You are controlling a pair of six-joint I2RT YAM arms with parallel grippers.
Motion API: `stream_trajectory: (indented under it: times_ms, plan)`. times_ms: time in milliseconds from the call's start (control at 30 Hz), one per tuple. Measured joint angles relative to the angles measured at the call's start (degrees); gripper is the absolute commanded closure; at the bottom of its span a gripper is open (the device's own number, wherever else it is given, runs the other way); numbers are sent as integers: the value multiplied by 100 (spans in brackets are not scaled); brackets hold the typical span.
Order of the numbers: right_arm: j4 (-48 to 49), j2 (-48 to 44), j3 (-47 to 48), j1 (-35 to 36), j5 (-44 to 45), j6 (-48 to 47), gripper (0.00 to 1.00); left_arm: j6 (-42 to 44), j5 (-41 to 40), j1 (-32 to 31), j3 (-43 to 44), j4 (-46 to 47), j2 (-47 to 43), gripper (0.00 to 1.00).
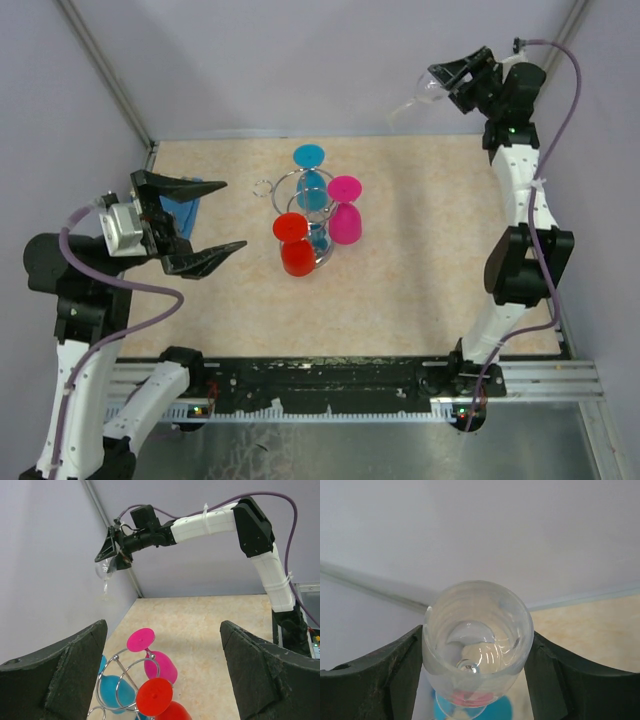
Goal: Take the wine glass off the wine glass rack
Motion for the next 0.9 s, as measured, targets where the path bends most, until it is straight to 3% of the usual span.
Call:
stream_trajectory:
  times_ms: [133,367,633,900]
  plan:
    - [-1145,299,588,-59,1021,-1342,34,258,-232,-81,-17,-210,39,0]
    - [-2151,826,866,-15,2782,-3056,36,579,-592,-238,-17,-527,175,0]
    - [-2057,957,339,46,4297,-4513,35,527,-861,-251,-48,-538,389,0]
    - [-1169,1213,116,61,5322,-5589,34,348,-1276,-251,-57,-551,739,0]
